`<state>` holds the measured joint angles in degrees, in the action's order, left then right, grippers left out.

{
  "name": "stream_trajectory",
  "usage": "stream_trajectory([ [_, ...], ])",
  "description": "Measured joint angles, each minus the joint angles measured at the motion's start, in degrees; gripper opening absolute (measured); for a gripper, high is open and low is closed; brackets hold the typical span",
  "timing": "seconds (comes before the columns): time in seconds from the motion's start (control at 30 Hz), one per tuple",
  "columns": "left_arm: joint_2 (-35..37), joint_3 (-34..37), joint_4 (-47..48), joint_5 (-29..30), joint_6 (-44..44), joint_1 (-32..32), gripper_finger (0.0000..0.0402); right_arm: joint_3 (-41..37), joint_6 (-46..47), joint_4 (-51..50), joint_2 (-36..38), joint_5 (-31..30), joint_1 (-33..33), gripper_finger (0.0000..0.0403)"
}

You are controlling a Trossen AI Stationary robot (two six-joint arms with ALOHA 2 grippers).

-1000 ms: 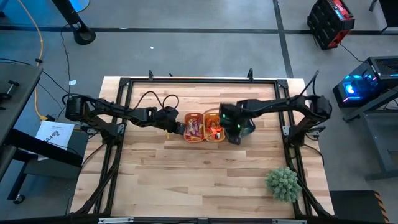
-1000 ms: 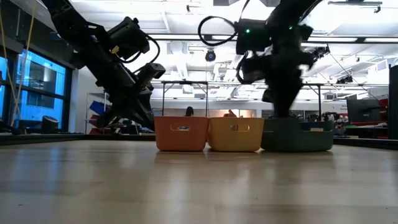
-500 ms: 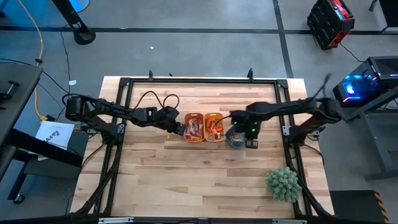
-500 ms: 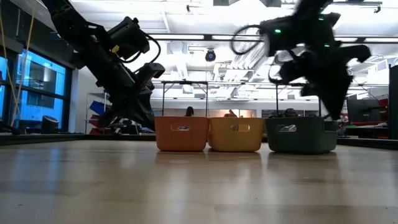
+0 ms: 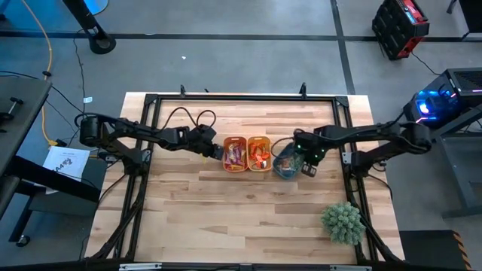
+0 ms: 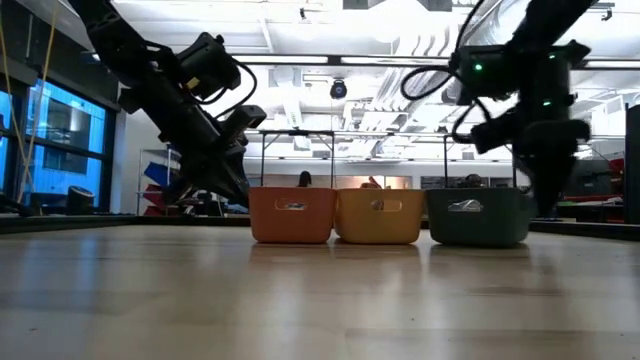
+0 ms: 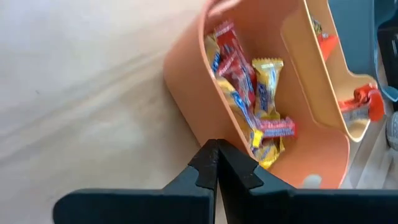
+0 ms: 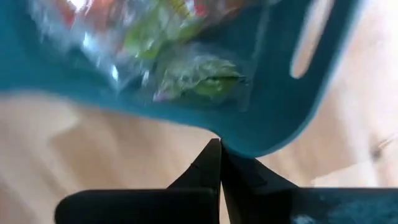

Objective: Sort candy
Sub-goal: Adjust the bins, then return to Home Position

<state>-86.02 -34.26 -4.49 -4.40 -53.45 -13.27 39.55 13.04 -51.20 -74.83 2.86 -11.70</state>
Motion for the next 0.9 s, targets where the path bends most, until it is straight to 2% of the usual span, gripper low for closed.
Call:
stream_trajectory([
  [0.3,-0.02,0.00,-0.18,-0.97,-0.28,-1.45,0.0000,1.97,0.88,6.16,-3.30,-8.60,-6.10,0.0000],
  [0.53,-0.02,0.00,-0.17,-0.95,-0.29,-1.45,0.0000,2.05,-1.24,18.16,-3.39,-5.90,-10.14,0.0000],
  [0.67,0.16,0.02,0.33,-1.39,0.71,-1.45,0.0000,4.50,-1.03,12.27,-3.39,-7.03,-11.84,0.0000],
  [0.77,1.79,0.02,4.51,-1.40,4.09,-1.54,0.0000,6.84,-1.41,5.71,-2.36,-7.33,-12.93,0.0000],
  [0.9,7.14,0.47,11.75,-1.08,11.35,-1.37,0.0000,8.20,-1.28,3.51,1.24,-5.14,-13.04,0.0000],
])
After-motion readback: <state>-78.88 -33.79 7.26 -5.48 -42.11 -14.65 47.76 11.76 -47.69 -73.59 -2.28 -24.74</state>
